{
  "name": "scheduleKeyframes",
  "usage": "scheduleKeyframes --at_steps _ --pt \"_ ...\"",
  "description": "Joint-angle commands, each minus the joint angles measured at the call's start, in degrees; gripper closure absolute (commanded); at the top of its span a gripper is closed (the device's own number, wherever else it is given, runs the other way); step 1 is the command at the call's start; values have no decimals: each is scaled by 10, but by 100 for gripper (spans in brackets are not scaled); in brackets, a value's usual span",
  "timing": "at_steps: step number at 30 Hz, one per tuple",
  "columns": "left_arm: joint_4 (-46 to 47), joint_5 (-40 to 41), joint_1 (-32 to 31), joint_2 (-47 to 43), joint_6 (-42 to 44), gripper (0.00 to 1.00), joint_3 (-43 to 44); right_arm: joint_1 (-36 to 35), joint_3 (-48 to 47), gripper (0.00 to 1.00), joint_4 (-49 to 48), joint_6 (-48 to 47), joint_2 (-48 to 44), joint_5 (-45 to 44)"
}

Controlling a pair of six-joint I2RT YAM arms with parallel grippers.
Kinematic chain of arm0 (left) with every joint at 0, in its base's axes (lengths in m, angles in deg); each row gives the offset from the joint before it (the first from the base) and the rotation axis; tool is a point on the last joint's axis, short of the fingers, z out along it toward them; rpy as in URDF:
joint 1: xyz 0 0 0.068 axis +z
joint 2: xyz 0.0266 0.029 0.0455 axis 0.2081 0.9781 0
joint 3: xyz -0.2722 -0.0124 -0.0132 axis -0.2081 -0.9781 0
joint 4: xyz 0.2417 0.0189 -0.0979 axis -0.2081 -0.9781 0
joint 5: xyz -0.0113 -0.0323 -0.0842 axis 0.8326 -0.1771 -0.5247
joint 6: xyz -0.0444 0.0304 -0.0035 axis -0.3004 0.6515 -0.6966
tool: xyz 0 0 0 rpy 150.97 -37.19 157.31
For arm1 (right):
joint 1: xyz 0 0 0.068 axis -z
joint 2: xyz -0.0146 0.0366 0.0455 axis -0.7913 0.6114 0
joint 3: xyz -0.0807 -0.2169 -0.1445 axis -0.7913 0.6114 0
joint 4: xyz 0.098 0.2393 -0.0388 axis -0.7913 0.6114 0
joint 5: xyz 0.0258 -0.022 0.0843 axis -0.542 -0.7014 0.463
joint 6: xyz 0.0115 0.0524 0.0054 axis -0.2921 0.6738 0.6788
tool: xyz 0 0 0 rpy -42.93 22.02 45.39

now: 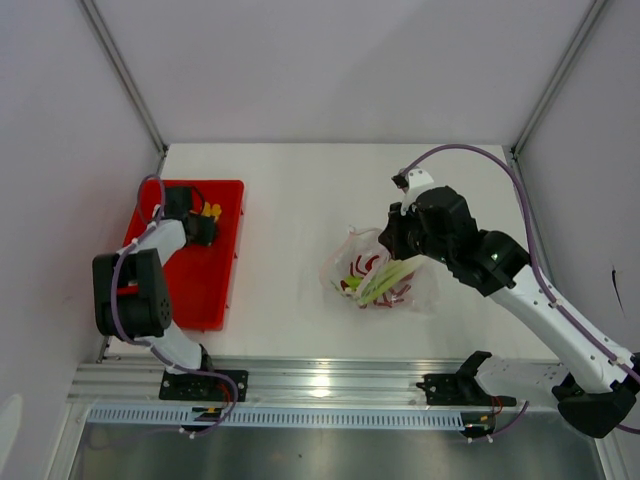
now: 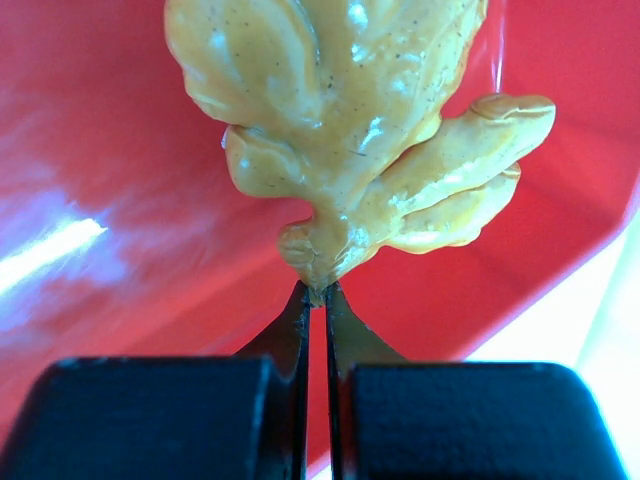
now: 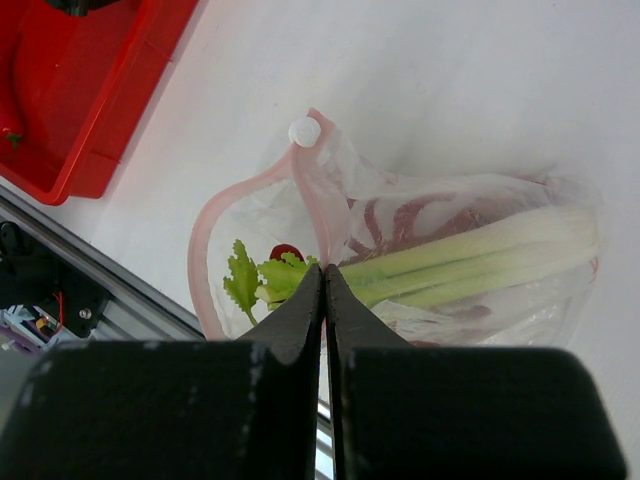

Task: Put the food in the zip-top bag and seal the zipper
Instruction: Pick up the fake vegetable from the bin.

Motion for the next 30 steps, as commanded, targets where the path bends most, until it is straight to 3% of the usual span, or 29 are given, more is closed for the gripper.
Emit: scheduleKeyframes --at_steps 1,9,16,26,30 --pt "23 15 0 -69 18 99 -37 -1 -6 100 -33 2 -18 1" --pt "2 21 -1 -182 87 99 -81 -4 4 100 -40 2 -16 13" --pt "-48 -44 -49 -281 152 99 -73 -3 -1 100 -55 -3 5 21" --pt "-134 -110 -302 -393 258 100 -59 -2 14 100 -79 -27 36 -16" --pt "-171 -143 -373 -397 302 99 -45 3 14 100 -83 -34 45 -17"
